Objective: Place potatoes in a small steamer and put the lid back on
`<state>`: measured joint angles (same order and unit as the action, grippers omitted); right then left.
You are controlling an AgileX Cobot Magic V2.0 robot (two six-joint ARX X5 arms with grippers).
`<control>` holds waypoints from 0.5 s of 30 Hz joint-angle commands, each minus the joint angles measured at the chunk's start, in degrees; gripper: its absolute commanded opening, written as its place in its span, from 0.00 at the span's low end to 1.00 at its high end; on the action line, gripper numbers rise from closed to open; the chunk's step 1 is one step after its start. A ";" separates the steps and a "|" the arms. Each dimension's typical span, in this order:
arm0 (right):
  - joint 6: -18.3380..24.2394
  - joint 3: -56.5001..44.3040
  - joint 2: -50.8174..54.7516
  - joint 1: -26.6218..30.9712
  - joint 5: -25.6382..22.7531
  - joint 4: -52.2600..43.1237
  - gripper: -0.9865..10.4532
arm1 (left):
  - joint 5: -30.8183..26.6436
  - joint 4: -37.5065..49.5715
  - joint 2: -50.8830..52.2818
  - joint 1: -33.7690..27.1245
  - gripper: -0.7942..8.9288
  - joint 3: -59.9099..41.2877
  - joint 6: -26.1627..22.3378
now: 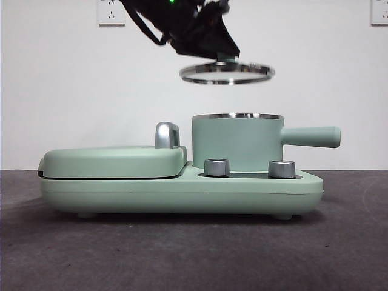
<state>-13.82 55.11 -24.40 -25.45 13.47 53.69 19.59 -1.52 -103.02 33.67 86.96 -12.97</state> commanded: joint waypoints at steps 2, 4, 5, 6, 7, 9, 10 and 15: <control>-1.44 0.46 0.70 -0.28 -0.02 -0.44 0.43 | 4.66 2.54 -2.19 0.31 0.09 1.90 -1.86; -1.95 0.46 0.70 -0.28 0.00 -0.35 0.42 | 7.96 3.85 -3.15 -0.09 0.09 1.92 -1.99; -2.05 0.46 0.70 -0.28 0.00 -0.26 0.42 | 8.07 4.28 -3.54 -0.17 0.09 1.92 -2.05; -2.10 0.46 0.70 -0.28 -0.02 -0.17 0.43 | 8.07 4.76 -3.98 -0.17 0.09 1.92 -2.08; -2.14 0.46 0.68 -0.31 -0.02 -0.15 0.42 | 8.07 5.14 -4.42 -0.24 0.09 1.92 -2.14; -2.27 0.46 0.70 -0.28 0.00 0.00 0.43 | 8.09 5.46 -5.05 -0.33 0.09 1.92 -2.78; -2.29 0.46 0.70 -0.28 0.00 0.15 0.43 | 8.09 5.60 -5.42 -0.33 0.09 1.92 -3.23; -2.45 0.46 0.70 -0.28 -0.02 0.85 0.42 | 8.09 5.95 -6.43 -0.33 0.09 1.92 -4.07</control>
<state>-15.49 55.11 -23.55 -25.45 13.47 55.02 27.22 2.59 -108.86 32.97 86.96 -15.92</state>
